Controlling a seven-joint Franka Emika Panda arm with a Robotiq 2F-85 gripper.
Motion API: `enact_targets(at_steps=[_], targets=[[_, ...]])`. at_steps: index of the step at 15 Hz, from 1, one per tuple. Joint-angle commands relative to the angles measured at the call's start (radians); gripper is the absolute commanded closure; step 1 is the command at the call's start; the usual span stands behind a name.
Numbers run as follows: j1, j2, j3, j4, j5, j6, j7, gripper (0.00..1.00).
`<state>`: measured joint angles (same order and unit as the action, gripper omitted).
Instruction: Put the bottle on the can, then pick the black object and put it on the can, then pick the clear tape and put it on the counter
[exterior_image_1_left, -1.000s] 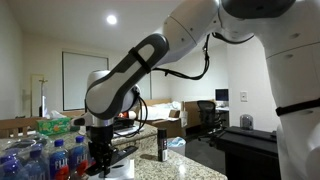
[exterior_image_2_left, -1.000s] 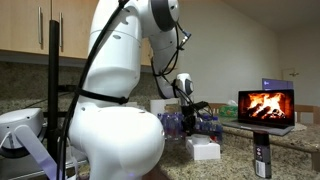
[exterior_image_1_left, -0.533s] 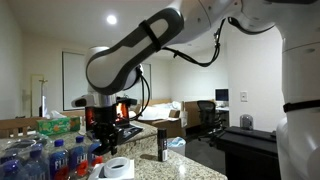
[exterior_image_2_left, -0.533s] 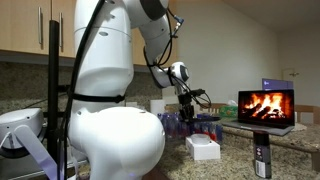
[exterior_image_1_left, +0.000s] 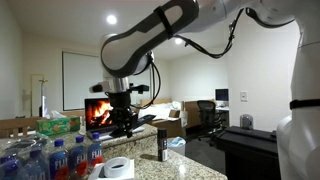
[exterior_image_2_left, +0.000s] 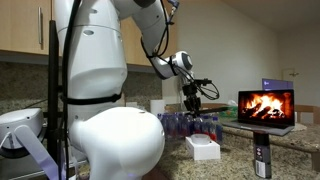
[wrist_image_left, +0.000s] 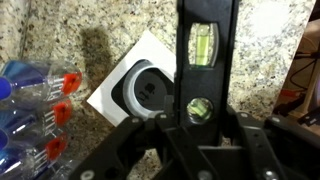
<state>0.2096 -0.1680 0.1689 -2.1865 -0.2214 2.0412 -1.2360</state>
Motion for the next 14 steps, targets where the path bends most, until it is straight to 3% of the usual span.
enact_targets(at_steps=[1, 4, 7, 8, 14], targets=[[-0.029, -0.08, -0.05, -0.083, 0.013, 0.039, 0.011, 0.82], [-0.055, -0.145, -0.1, -0.159, 0.011, 0.099, 0.025, 0.82], [-0.056, -0.205, -0.118, -0.243, -0.004, 0.254, 0.045, 0.82], [-0.054, -0.134, -0.125, -0.162, 0.003, 0.168, 0.008, 0.57], [-0.048, -0.182, -0.127, -0.213, 0.002, 0.217, 0.023, 0.57]])
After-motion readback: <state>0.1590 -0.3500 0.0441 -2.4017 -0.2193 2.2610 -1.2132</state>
